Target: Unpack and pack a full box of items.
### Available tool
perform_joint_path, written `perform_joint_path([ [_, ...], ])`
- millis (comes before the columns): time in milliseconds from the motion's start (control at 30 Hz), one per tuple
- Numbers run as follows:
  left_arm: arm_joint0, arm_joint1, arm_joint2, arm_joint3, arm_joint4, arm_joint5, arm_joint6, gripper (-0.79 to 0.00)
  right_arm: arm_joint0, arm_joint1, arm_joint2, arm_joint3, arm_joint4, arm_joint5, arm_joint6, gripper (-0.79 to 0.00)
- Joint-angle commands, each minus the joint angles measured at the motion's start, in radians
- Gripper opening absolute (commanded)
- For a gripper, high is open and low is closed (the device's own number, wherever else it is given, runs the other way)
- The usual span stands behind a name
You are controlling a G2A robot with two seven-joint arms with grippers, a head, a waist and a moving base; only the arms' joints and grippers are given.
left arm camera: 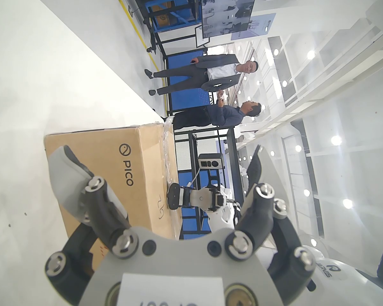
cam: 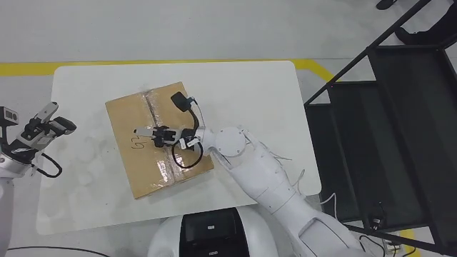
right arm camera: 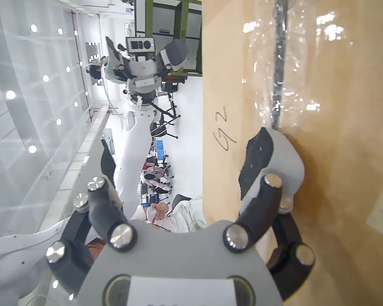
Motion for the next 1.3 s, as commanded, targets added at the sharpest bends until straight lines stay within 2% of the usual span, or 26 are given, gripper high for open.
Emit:
perform_joint_path([
  [0,0.000,0.000,0.000,0.000,0.000,0.000,0.000,0.000,0.000,0.000,-0.004,0.002,0.009,-0.005,-0.003,0.000],
  [200,0.000,0.000,0.000,0.000,0.000,0.000,0.000,0.000,-0.067,0.015,0.021,-0.094,0.076,-0.064,0.021,0.000],
  [367,0.000,0.000,0.000,0.000,0.000,0.000,0.000,0.000,-0.164,0.038,0.036,-0.220,0.064,-0.065,0.067,0.000],
  [500,0.000,0.000,0.000,0.000,0.000,0.000,0.000,0.000,-0.216,0.055,0.047,-0.268,0.033,-0.039,0.089,0.000],
  [900,0.000,0.000,0.000,0.000,0.000,0.000,0.000,0.000,-0.190,0.067,0.026,-0.181,0.007,0.005,0.042,0.000],
  [967,0.000,0.000,0.000,0.000,0.000,0.000,0.000,0.000,-0.194,0.069,0.024,-0.195,0.028,-0.008,0.047,0.000],
  [1133,0.000,0.000,0.000,0.000,0.000,0.000,0.000,0.000,-0.239,0.082,0.058,-0.307,0.142,-0.118,0.092,0.000],
  [1267,0.000,0.000,0.000,0.000,0.000,0.000,0.000,0.000,-0.292,0.105,0.138,-0.453,0.087,-0.205,0.062,0.000],
])
